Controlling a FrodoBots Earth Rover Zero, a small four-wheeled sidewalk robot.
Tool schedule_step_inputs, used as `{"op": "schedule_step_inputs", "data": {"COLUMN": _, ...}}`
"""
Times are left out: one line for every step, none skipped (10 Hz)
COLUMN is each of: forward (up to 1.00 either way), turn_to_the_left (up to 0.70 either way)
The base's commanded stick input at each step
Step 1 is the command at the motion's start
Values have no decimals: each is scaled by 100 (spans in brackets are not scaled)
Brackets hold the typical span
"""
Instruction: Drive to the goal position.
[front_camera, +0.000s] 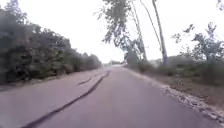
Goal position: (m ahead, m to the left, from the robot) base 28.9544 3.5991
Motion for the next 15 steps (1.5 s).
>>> {"op": "schedule_step_inputs", "data": {"forward": 100, "turn_to_the_left": 0}}
{"op": "schedule_step_inputs", "data": {"forward": 100, "turn_to_the_left": 0}}
{"op": "schedule_step_inputs", "data": {"forward": 100, "turn_to_the_left": 0}}
{"op": "schedule_step_inputs", "data": {"forward": 100, "turn_to_the_left": 0}}
{"op": "schedule_step_inputs", "data": {"forward": 100, "turn_to_the_left": 0}}
{"op": "schedule_step_inputs", "data": {"forward": 100, "turn_to_the_left": 0}}
{"op": "schedule_step_inputs", "data": {"forward": 100, "turn_to_the_left": 0}}
{"op": "schedule_step_inputs", "data": {"forward": 100, "turn_to_the_left": 0}}
{"op": "schedule_step_inputs", "data": {"forward": 100, "turn_to_the_left": 0}}
{"op": "schedule_step_inputs", "data": {"forward": 100, "turn_to_the_left": 0}}
{"op": "schedule_step_inputs", "data": {"forward": 100, "turn_to_the_left": 0}}
{"op": "schedule_step_inputs", "data": {"forward": 100, "turn_to_the_left": 0}}
{"op": "schedule_step_inputs", "data": {"forward": 100, "turn_to_the_left": 0}}
{"op": "schedule_step_inputs", "data": {"forward": 100, "turn_to_the_left": 0}}
{"op": "schedule_step_inputs", "data": {"forward": 100, "turn_to_the_left": 0}}
